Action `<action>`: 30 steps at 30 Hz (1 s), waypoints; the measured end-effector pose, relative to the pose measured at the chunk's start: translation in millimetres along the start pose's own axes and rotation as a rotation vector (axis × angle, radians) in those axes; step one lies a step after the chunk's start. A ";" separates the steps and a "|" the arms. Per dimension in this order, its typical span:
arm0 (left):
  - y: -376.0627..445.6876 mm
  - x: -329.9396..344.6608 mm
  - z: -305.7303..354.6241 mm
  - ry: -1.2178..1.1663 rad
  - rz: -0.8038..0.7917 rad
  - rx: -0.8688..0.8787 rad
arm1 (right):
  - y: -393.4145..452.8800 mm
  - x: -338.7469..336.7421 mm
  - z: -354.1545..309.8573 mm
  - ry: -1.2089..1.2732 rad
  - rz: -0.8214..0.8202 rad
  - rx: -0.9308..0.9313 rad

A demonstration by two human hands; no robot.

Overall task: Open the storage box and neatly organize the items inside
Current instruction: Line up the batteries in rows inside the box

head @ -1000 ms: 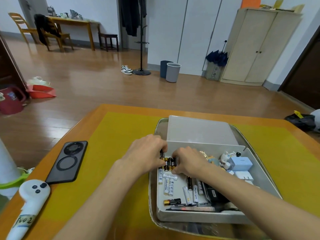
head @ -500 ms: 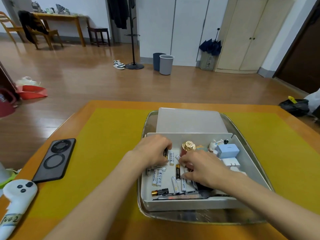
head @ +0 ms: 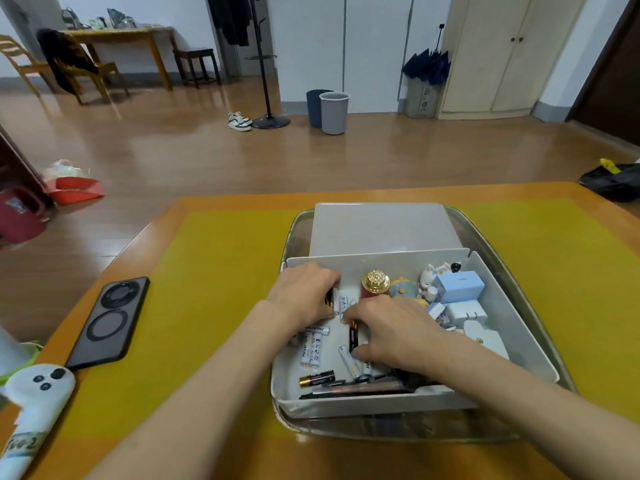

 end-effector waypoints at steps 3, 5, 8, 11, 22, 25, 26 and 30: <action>0.3 2.3 2.3 0.035 -0.004 0.001 | -0.9 2.4 0.5 0.011 0.014 -0.012; 0.4 3.9 3.5 0.074 -0.007 0.007 | -1.3 3.0 0.8 0.020 0.034 -0.019; 0.3 4.9 4.0 0.082 0.000 0.012 | -3.4 2.1 1.5 0.022 0.056 -0.034; -0.4 3.9 4.6 0.084 0.003 0.023 | -7.1 -1.4 3.0 0.040 0.084 -0.030; -9.4 -6.9 6.2 0.081 -0.018 0.048 | -11.5 -17.6 5.5 0.094 0.104 0.047; -15.4 -19.8 4.5 0.087 -0.012 0.030 | -11.6 -21.7 5.3 0.101 0.100 0.066; -18.4 -26.0 2.8 0.088 0.010 0.024 | -10.2 -22.8 4.3 0.097 0.098 0.065; -39.4 -51.4 -9.6 0.040 0.160 -0.002 | 6.3 -27.3 -7.5 0.092 0.073 0.077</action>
Point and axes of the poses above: each hand's wrist, its own y-axis towards the middle knuckle, its own x-axis out of the palm, z = x × y, the point moved 2 cm from there along y, towards the middle knuckle, and after that the axes turned 6 degrees about y, right-handed, at the moved point
